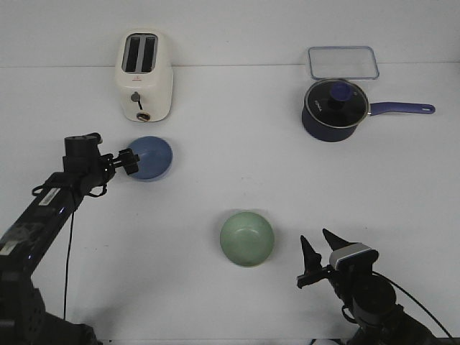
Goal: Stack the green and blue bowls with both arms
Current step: 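Reach the left gripper to the light blue bowl and grasp its rim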
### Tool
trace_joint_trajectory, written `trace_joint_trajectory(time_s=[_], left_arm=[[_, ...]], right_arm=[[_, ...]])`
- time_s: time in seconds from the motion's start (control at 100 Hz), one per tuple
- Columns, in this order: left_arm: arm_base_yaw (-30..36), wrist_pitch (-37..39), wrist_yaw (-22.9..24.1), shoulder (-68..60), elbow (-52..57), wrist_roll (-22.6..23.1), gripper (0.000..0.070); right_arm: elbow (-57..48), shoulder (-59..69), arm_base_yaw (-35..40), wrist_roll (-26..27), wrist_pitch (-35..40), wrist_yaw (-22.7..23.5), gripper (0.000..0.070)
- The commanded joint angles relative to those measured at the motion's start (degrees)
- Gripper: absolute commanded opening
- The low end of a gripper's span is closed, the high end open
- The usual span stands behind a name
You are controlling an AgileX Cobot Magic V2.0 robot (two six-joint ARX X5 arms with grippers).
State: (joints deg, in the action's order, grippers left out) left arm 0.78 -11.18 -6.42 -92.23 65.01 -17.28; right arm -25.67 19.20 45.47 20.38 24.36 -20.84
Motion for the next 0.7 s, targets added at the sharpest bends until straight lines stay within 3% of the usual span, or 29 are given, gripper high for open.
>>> trace_joint_trajectory(time_s=[0.0,0.25,0.43,0.57,0.69], left_arm=[[0.00,0.13,-0.28,-3.19,2.49,0.72,0.0463],[0.50,1.05,-0.28,-9.97,5.31,0.74,0.0436],[1.16,1.20,-0.26,-11.76,5.33,1.40,0.0281],[1.46,1.11,-0.26,-11.72,5.51,1.60,0.0002],[1.60,0.22,-0.26,-10.91,5.92,1.60,0.0010]], right_arm=[[-0.13,0.02,0.48,-0.28,-0.72,-0.22,0.0384],[-0.13,0.02,0.48,-0.28,-0.74,-0.24,0.0384],[-0.13,0.02,0.48,-0.28,-0.74,-0.66,0.0384],[-0.13,0.02,0.48,-0.28,-0.76,-0.68,0.0384],[-0.13,0.02,0.48,-0.31,-0.74,-0.66,0.0384]])
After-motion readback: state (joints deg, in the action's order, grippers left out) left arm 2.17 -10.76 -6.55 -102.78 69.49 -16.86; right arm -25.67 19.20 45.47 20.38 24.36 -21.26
